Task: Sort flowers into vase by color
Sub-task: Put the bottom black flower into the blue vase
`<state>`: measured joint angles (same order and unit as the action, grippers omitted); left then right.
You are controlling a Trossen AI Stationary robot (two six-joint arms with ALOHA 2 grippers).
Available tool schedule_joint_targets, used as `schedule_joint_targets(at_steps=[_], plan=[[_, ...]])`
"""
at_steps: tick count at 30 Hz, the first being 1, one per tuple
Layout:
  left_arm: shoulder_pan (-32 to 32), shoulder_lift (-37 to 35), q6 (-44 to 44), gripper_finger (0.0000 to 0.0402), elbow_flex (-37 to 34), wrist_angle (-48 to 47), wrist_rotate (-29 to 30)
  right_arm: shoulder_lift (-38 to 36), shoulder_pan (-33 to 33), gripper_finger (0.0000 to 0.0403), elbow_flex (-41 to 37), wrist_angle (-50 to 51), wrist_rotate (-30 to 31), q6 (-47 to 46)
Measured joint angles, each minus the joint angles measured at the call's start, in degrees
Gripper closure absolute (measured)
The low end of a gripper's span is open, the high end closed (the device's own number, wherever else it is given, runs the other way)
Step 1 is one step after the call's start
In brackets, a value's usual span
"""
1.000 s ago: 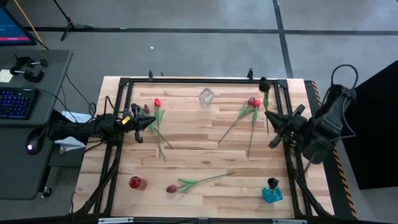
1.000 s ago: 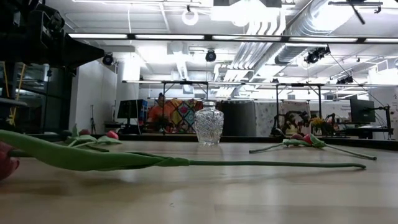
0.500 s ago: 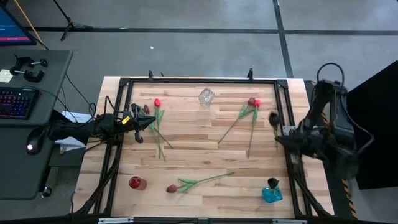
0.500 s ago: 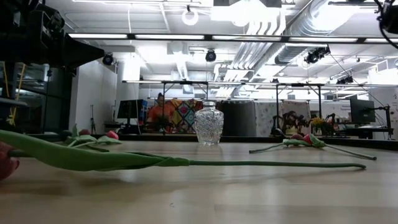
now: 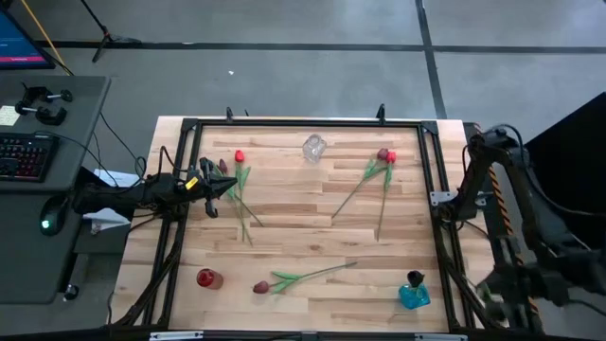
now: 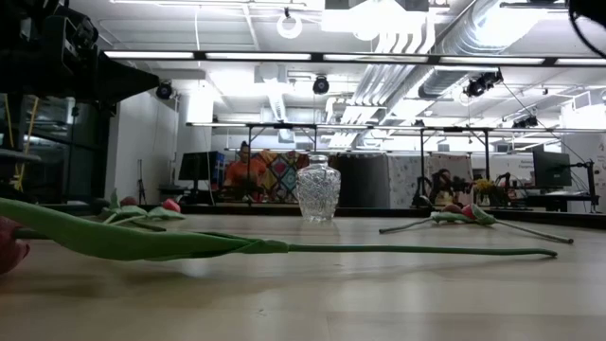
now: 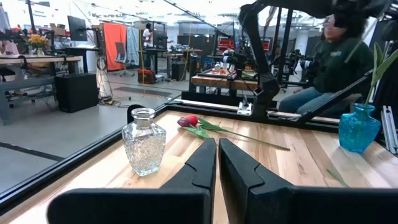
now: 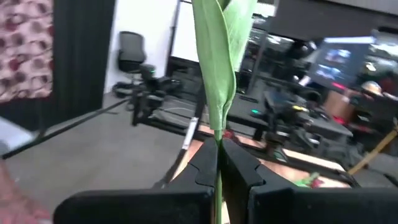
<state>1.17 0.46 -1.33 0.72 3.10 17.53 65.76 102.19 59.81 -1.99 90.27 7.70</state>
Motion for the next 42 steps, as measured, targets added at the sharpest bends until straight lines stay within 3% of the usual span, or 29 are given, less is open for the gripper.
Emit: schedule_joint_targets(at_steps=[5, 12, 15, 17, 22, 37, 42], plan=[[-0.02, -0.01, 0.0, 0.0394, -0.01, 0.03, 0.01, 5.67, 1.38, 0.0403, 0.21, 2.37, 6.36, -7.68], [-0.02, 0.01, 0.0, 0.0394, 0.01, 0.05, -0.17, 6.28, -0.62, 0.0403, 0.23, 18.03, 2.67, -25.47], [0.0, 0.02, -0.02, 0.0394, 0.0, -0.07, -0.38, 8.86, -1.42, 0.0403, -0.41, 27.46, -2.74, -33.66], [-0.02, -0.04, 0.0, 0.0394, 0.01, 0.05, -0.4, 7.95, -1.88, 0.0403, -0.29, 30.47, -2.04, -36.45], [-0.02, 0.26, -0.02, 0.0394, 0.03, -0.13, -0.41, 6.62, -3.95, 0.0403, -0.15, 31.23, -2.78, -35.94], [-0.02, 0.39, 0.0, 0.0394, 0.03, -0.05, -0.43, 3.57, -1.75, 0.0403, -0.02, 33.24, -0.8, -33.62], [-0.02, 0.39, 0.0, 0.0394, 0.03, -0.03, -0.45, 3.66, -4.9, 0.0403, 0.0, 41.39, -0.65, -42.75]])
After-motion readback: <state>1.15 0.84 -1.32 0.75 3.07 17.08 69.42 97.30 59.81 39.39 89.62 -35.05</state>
